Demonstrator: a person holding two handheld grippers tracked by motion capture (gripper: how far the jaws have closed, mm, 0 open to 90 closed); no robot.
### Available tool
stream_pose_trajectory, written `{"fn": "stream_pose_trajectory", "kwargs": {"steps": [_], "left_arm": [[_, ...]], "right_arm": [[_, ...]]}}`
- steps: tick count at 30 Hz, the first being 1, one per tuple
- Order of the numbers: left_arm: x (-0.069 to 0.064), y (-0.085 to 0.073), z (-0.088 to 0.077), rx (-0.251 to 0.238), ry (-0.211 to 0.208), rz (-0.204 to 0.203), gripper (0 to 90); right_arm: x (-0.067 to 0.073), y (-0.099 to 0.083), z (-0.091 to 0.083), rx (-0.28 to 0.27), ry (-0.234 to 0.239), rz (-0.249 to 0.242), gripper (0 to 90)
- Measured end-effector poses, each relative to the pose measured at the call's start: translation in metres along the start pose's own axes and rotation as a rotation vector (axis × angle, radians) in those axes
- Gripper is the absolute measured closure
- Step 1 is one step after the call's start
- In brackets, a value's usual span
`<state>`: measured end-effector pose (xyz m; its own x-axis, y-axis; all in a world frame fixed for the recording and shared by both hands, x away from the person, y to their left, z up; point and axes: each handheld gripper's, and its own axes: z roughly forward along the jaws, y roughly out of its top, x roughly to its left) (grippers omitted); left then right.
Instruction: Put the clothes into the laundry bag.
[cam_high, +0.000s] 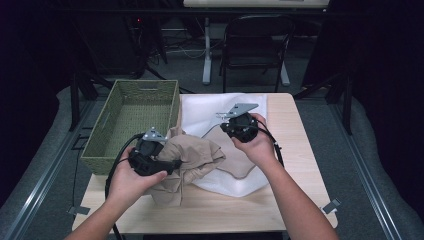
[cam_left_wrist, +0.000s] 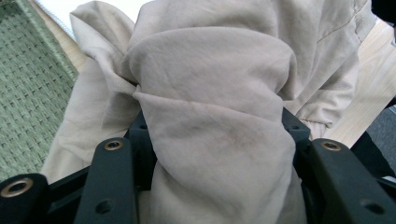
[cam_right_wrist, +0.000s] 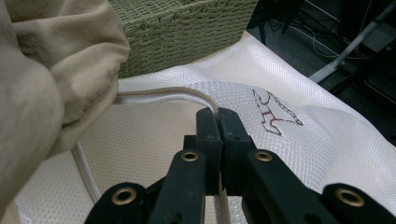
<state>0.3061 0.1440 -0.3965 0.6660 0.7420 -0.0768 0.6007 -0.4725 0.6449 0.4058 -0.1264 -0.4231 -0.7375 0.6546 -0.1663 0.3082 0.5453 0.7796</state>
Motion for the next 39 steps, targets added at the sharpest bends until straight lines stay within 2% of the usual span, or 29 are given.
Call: {"fn": "stream_pose_trajectory", "kwargs": {"steps": [7,17,20,25,26,29,32,39], "left_arm": [[-0.01,-0.003,0.012,0.008,-0.01,0.023,48.2],[-0.029,-0.007,0.035,0.016,-0.046,0.054,48.2],[-0.036,-0.007,0.044,0.026,-0.079,0.068,48.2],[-0.044,-0.005,0.054,0.026,-0.091,0.08,48.2],[-0.047,-0.003,0.059,0.031,-0.107,0.083,48.2],[-0.051,-0.001,0.065,0.036,-0.117,0.091,48.3],[-0.057,0.002,0.078,0.043,-0.141,0.1,48.2],[-0.062,0.004,0.097,0.058,-0.141,0.1,48.3]], "right_arm": [[0.0,0.0,0.001,0.001,0.003,-0.001,88.6],[0.004,0.0,0.003,0.002,0.01,-0.005,88.6],[0.004,0.0,0.004,0.002,0.012,-0.006,88.6],[0.006,0.001,0.004,-0.002,0.013,-0.003,88.6],[0.006,0.001,0.004,-0.004,0.018,-0.002,88.6],[0.006,0.001,0.004,0.0,0.019,-0.008,88.6],[0.008,0.001,0.003,-0.003,0.02,-0.005,88.6],[0.009,-0.001,0.001,-0.013,0.025,0.002,88.6]]}}
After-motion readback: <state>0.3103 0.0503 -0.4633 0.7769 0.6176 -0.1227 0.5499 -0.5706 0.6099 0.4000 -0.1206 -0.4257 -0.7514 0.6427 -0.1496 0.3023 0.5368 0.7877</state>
